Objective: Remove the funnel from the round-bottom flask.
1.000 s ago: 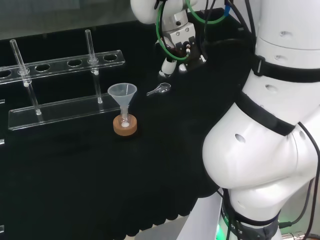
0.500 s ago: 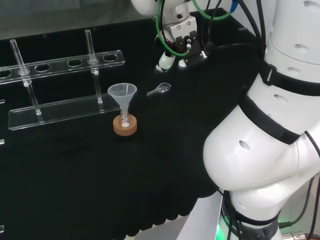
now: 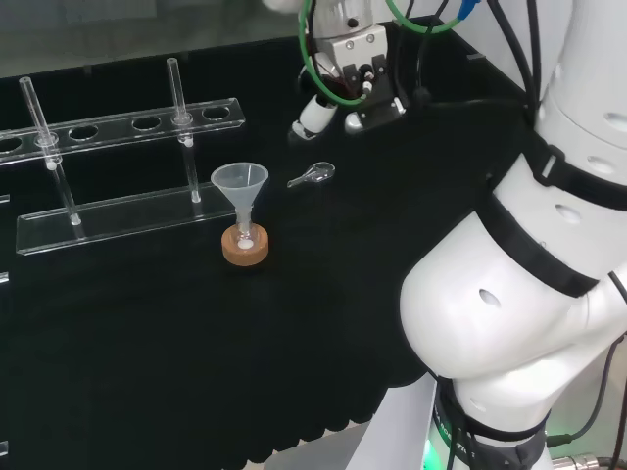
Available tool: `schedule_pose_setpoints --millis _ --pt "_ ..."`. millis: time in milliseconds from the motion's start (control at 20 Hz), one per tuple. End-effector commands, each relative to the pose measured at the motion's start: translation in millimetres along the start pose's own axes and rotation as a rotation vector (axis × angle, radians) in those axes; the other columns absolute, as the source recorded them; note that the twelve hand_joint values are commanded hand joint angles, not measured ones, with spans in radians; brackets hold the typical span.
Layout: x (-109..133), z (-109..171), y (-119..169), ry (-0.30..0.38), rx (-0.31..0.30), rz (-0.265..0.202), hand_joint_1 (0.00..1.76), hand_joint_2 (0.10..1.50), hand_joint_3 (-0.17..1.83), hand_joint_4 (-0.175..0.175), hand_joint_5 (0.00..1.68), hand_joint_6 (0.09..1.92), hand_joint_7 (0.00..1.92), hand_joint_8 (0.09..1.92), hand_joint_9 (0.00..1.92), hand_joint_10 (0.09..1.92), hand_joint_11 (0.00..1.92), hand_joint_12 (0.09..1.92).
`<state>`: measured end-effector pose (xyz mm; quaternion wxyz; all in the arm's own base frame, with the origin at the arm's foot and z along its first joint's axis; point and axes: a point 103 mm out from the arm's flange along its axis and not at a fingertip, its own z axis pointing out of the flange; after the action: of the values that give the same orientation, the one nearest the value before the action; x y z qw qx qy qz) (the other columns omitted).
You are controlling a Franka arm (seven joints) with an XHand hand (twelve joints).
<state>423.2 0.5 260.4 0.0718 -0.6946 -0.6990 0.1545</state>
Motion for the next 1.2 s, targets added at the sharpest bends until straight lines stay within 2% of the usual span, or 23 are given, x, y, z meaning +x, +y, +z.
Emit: schedule_pose_setpoints --millis 50,550,700,1000,1200 --pt "57.6 -9.2 -44.2 0.022 0.074 -0.073 0.57 0.63 0.42 0.002 0.32 0.09 0.24 0.67 0.45 0.65 0.26 1.44" --pt "87.0 -0.9 -50.1 0.023 0.139 -0.118 0.51 0.63 0.37 0.003 0.24 0.09 0.17 0.69 0.41 0.70 0.25 1.48" --pt "95.4 2.4 -46.6 0.008 0.175 -0.132 0.50 0.64 0.33 0.006 0.18 0.09 0.07 0.70 0.32 0.76 0.25 1.49" --pt "106.8 10.2 -34.8 -0.021 0.206 -0.156 0.50 0.65 0.26 0.017 0.07 0.09 0.00 0.39 0.06 0.86 0.22 1.52" --pt "113.8 16.4 -28.0 -0.036 0.226 -0.175 0.50 0.65 0.25 0.020 0.05 0.09 0.00 0.34 0.03 0.88 0.21 1.52"
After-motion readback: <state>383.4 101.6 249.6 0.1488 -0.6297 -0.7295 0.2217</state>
